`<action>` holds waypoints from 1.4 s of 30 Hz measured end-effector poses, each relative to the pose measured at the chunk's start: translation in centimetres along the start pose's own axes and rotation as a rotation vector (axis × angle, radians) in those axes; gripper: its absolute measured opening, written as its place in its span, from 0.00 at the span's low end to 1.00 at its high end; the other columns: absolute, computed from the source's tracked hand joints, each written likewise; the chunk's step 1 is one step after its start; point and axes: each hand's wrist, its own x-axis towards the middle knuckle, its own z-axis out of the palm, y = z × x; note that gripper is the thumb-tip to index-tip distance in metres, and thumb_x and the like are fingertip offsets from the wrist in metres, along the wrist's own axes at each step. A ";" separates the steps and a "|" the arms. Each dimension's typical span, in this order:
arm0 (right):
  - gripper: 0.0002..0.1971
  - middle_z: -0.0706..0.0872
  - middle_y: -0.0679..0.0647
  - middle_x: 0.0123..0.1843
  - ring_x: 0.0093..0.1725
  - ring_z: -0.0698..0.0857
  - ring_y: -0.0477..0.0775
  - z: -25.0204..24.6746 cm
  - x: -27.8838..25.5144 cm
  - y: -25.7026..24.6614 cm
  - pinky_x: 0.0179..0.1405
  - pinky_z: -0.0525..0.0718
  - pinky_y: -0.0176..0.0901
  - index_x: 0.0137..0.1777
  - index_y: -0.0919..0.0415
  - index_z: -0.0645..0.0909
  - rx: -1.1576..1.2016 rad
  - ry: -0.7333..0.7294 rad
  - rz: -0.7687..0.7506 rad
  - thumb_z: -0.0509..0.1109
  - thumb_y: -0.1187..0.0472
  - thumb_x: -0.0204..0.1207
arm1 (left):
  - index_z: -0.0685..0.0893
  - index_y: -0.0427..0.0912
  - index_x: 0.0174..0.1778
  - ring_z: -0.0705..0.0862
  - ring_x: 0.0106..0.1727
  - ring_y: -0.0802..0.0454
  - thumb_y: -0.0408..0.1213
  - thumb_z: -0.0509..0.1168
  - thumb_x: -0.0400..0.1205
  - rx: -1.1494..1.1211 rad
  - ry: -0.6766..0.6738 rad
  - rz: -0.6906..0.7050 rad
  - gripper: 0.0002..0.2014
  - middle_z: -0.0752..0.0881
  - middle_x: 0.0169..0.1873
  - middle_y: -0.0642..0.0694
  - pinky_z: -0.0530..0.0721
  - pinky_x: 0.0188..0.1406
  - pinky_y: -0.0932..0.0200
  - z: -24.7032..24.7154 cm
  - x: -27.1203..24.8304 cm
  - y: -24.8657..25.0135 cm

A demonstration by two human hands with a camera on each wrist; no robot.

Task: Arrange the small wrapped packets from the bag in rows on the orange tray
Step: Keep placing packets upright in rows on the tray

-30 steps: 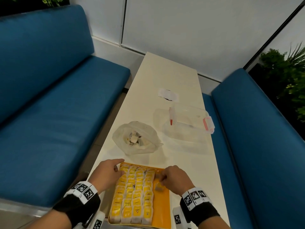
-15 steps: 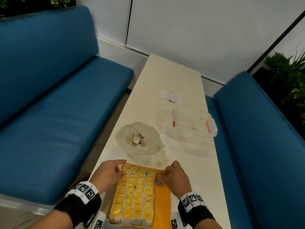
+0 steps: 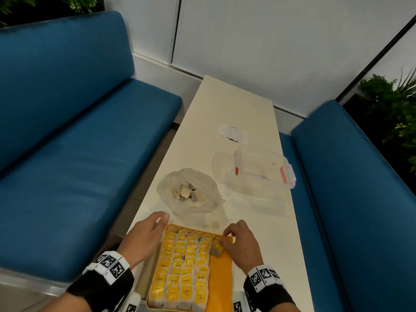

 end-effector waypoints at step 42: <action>0.07 0.91 0.54 0.40 0.36 0.88 0.47 -4.5 -1.4 -9.1 0.39 0.84 0.37 0.51 0.56 0.89 0.660 -0.197 -0.068 0.78 0.61 0.74 | 0.87 0.33 0.51 0.89 0.40 0.47 0.32 0.73 0.83 -0.524 -0.413 0.045 0.06 0.89 0.36 0.45 0.87 0.39 0.52 0.7 -0.3 4.9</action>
